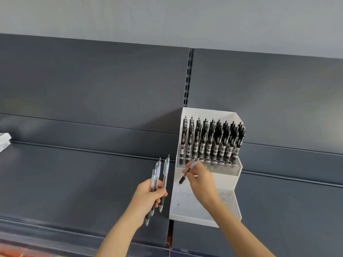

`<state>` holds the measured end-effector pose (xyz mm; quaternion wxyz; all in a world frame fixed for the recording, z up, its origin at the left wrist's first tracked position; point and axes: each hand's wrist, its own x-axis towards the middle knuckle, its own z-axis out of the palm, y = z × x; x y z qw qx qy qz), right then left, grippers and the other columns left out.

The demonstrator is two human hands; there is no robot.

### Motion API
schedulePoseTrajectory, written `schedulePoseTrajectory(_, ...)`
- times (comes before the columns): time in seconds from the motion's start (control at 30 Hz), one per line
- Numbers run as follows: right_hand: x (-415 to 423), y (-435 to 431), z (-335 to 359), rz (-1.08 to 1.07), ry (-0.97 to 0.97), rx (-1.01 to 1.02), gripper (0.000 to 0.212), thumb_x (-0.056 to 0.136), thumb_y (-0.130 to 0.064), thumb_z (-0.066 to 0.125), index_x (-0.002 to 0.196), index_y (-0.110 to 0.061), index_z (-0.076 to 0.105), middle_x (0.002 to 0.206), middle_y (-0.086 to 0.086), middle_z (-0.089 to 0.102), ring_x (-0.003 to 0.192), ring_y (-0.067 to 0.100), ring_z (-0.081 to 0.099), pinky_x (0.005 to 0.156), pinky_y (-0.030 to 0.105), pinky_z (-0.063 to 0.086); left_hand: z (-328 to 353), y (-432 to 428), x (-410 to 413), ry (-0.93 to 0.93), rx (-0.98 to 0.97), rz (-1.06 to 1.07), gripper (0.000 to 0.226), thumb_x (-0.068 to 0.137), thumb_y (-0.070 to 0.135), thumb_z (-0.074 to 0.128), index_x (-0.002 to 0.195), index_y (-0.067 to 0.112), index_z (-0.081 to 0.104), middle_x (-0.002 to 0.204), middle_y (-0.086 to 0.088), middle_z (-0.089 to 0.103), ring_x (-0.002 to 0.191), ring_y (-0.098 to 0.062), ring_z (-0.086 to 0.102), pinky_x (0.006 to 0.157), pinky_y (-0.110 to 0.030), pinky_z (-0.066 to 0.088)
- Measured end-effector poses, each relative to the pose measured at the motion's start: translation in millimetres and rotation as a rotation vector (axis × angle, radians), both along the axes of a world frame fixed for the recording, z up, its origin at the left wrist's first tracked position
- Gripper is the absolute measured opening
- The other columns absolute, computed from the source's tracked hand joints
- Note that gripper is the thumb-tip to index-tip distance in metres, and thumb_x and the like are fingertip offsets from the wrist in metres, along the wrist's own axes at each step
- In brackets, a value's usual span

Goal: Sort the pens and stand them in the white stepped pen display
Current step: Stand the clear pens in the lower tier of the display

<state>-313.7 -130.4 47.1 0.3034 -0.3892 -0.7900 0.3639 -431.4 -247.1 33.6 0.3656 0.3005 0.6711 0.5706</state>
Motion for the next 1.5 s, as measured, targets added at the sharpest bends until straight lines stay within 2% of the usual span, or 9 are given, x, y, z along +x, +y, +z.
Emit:
schedulePoseTrajectory(0.27,-18,-5,-13,0.019,-0.212,0.040,0.011,0.091,-0.001,0.043,0.100,-0.005,0.048,0.101,0.012,0.067,0.092,0.029,0.062,0.076,0.037,0.050,0,-5,-2,0.005,0.004,0.017,0.010,0.087,-0.003,0.055,0.090,0.005,0.060,0.079,-0.013,0.065,0.052,-0.010,0.047,0.051,-0.021,0.046)
schedulePoseTrajectory(0.4,-16,-12,-16,-0.017,-0.173,0.046,0.021,0.092,-0.004,0.046,0.113,-0.005,0.044,0.100,0.012,0.069,0.091,0.027,0.063,0.071,0.030,0.047,-1,-5,-2,-0.002,0.002,0.018,0.010,0.087,-0.002,0.054,0.089,0.006,0.060,0.079,-0.013,0.065,0.053,-0.011,0.047,0.052,-0.021,0.046)
schedulePoseTrajectory(0.53,-16,-16,-18,-0.049,-0.179,0.057,0.006,0.094,-0.007,0.047,0.095,-0.012,0.042,0.098,0.014,0.068,0.088,0.028,0.063,0.072,0.035,0.050,-1,-5,-2,-0.004,0.000,0.010,0.009,0.088,-0.002,0.054,0.089,0.006,0.059,0.078,-0.012,0.064,0.051,-0.009,0.047,0.049,-0.020,0.045)
schedulePoseTrajectory(0.67,-19,-17,-16,-0.049,-0.287,0.121,0.012,0.095,-0.008,0.041,0.104,-0.005,0.049,0.099,0.012,0.067,0.090,0.030,0.061,0.073,0.038,0.050,-1,-6,-2,-0.006,0.005,0.011,0.009,0.087,-0.002,0.055,0.090,0.005,0.059,0.077,-0.012,0.064,0.051,-0.009,0.047,0.048,-0.019,0.044)
schedulePoseTrajectory(0.87,-24,-16,-12,-0.087,-0.420,0.136,0.016,0.093,-0.009,0.040,0.103,-0.008,0.053,0.099,0.009,0.065,0.077,0.022,0.049,0.064,0.028,0.037,-1,-9,-4,-0.012,0.003,0.026,0.009,0.088,-0.002,0.054,0.090,0.005,0.059,0.077,-0.012,0.064,0.052,-0.010,0.047,0.050,-0.021,0.045)
schedulePoseTrajectory(1.07,-21,-16,-16,-0.124,-0.307,0.021,0.018,0.092,-0.013,0.046,0.101,-0.011,0.061,0.099,0.006,0.068,0.090,0.024,0.062,0.075,0.031,0.049,2,-9,-3,-0.014,0.018,0.019,0.008,0.087,-0.001,0.056,0.090,0.006,0.059,0.078,-0.012,0.065,0.051,-0.009,0.048,0.051,-0.021,0.045)
schedulePoseTrajectory(1.2,-6,-18,-14,-0.160,-0.215,0.051,0.022,0.091,-0.021,0.056,0.110,-0.013,0.062,0.106,-0.001,0.067,0.098,0.017,0.062,0.081,0.025,0.047,5,-11,-3,-0.013,0.036,0.003,0.008,0.087,-0.001,0.057,0.091,0.005,0.061,0.077,-0.011,0.066,0.051,-0.009,0.048,0.051,-0.020,0.047)
schedulePoseTrajectory(1.33,2,-27,1,-0.090,0.065,-0.004,0.010,0.088,-0.015,0.061,0.080,-0.019,0.064,0.075,-0.010,0.064,0.070,0.007,0.057,0.060,0.010,0.041,9,-9,0,-0.033,0.066,-0.026,0.009,0.087,-0.001,0.057,0.091,0.004,0.063,0.075,-0.010,0.067,0.051,-0.009,0.048,0.051,-0.021,0.046)
schedulePoseTrajectory(1.5,-1,-29,14,0.063,0.102,-0.152,0.015,0.087,-0.017,0.062,0.075,-0.012,0.070,0.068,0.002,0.066,0.055,0.006,0.049,0.057,0.020,0.043,11,-3,13,-0.049,0.073,-0.094,0.010,0.088,0.001,0.057,0.091,0.005,0.066,0.069,-0.006,0.069,0.049,-0.011,0.046,0.051,-0.022,0.044)
